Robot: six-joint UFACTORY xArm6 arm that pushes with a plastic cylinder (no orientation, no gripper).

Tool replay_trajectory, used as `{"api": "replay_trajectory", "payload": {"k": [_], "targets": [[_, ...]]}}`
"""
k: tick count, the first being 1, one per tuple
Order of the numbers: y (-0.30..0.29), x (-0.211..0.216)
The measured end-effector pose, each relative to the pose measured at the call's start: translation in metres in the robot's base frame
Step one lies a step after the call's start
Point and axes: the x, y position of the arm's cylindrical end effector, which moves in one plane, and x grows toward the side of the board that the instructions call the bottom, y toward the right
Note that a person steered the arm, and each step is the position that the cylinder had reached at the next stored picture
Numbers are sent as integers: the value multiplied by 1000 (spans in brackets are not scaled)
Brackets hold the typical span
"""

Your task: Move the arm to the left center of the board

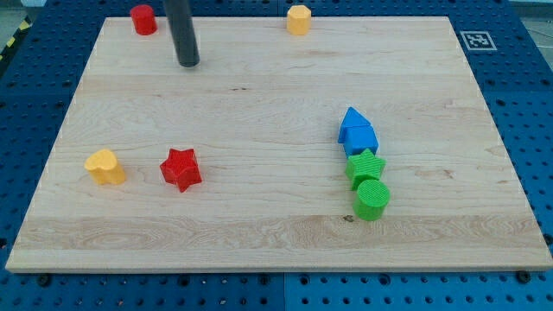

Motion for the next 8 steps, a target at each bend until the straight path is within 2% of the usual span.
{"api": "replay_trajectory", "payload": {"k": [6, 8], "targets": [[-20, 0], [-63, 0]]}}
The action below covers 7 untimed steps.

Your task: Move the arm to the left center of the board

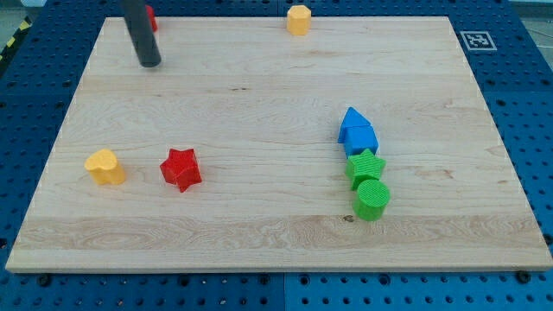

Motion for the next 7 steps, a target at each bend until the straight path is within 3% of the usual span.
{"api": "replay_trajectory", "payload": {"k": [3, 4, 7], "targets": [[-59, 7], [-82, 28], [-85, 178]]}}
